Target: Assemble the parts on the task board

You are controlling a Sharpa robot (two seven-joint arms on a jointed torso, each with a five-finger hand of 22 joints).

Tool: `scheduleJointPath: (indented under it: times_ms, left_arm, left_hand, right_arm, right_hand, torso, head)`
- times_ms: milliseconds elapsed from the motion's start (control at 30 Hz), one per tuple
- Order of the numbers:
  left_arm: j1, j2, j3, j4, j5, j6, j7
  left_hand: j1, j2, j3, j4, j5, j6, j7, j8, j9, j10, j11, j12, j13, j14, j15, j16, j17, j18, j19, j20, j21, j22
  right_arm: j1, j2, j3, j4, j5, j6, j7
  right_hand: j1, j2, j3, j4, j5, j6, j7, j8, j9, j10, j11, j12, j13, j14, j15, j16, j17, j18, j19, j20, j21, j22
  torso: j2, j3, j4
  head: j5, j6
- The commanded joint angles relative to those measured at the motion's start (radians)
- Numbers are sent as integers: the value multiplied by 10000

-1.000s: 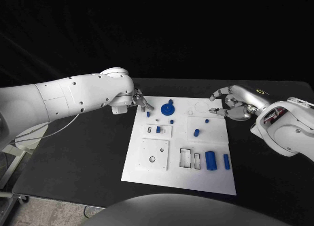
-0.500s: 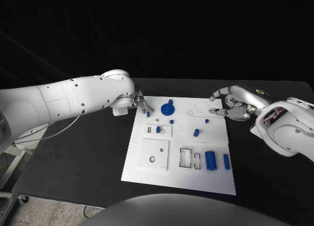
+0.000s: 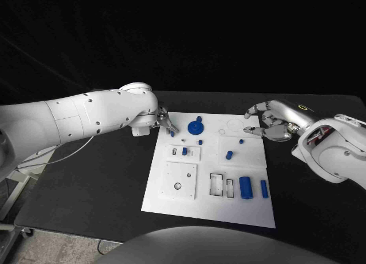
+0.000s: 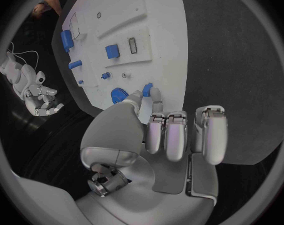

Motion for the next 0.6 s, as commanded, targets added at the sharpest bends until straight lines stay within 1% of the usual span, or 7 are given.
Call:
scheduleJointPath:
  times_ms: [33,100,233,267,433,533,600]
  left_arm:
    - [-38,45,-1,-4,16,231,103]
    - [-49,58,-1,-1,26,227,111]
    - [-64,79,-1,-5,51,226,129]
    - [-66,82,-1,-6,60,227,132]
    - [-81,83,-1,-16,158,202,173]
    - [-90,75,-1,-22,178,169,196]
    - [-96,61,-1,-20,206,148,206]
  left_hand:
    - [119,0,20,-93,148,-71,-2,-86,-2,1046,56,24,2628,1069,71,24,2629,93,544,45,-52,2303]
    - [195,4,47,-136,337,-71,-3,-149,-16,1046,56,24,2628,1069,71,24,2629,93,543,46,-55,2305]
    - [431,-7,173,-301,962,-51,-24,-281,-46,1046,40,24,2628,1069,59,24,2629,93,547,37,-56,2312]
    - [520,-12,239,-366,1212,-46,-33,-327,-57,1046,32,24,2628,1069,51,24,2629,94,544,33,-61,2312]
    - [765,-61,523,-563,2060,-1,-61,-464,-79,1046,5,24,2628,1069,31,24,2629,94,546,12,-65,2320]
    - [872,-111,720,-668,2479,25,-72,-524,-75,1046,-6,24,2628,1069,19,24,2629,92,552,1,-63,2327]
    - [949,-142,871,-751,2637,38,-84,-555,-66,1046,-17,24,2628,1069,12,24,2629,91,556,-6,-61,2331]
  right_arm:
    - [-7,2,2,-9,-19,107,41]
    - [-8,0,2,-14,-19,116,38]
    - [-9,4,2,-29,-6,129,33]
    - [-10,5,2,-30,-3,132,32]
    - [-11,11,2,-37,4,149,21]
    - [-13,12,2,-45,7,162,12]
    - [-16,15,2,-53,11,169,7]
  right_hand:
    - [51,34,56,-18,52,43,1,-35,-9,756,70,-35,2414,661,61,-36,1498,28,-71,-12,-59,1546]
    - [51,34,56,-18,52,43,1,-35,-9,756,70,-35,2414,661,61,-36,1498,28,-71,-12,-59,1546]
    - [55,37,59,-21,57,46,1,-36,-13,742,70,-46,2403,656,61,-49,1485,31,-77,-12,-77,1542]
    - [56,38,59,-21,59,47,2,-36,-15,738,70,-49,2400,655,62,-54,1481,32,-79,-11,-82,1540]
    - [56,38,59,-21,59,47,2,-36,-15,738,70,-49,2400,655,62,-54,1481,32,-79,-11,-82,1540]
    - [68,48,67,-27,69,54,2,-37,-23,732,71,-55,2395,648,62,-70,1467,36,-87,-10,-103,1536]
    - [68,48,67,-27,69,54,2,-37,-23,732,71,-55,2395,648,62,-70,1467,36,-87,-10,-103,1536]
  torso:
    - [-1,-1,0]
    - [-1,1,3]
    - [-10,3,0]
    - [-6,3,1]
    - [-7,6,4]
    - [-10,2,6]
    - [-13,3,6]
  head:
    - [8,1]
    - [3,1]
    - [9,1]
    - [10,1]
    - [19,1]
    - [19,1]
    - [22,1]
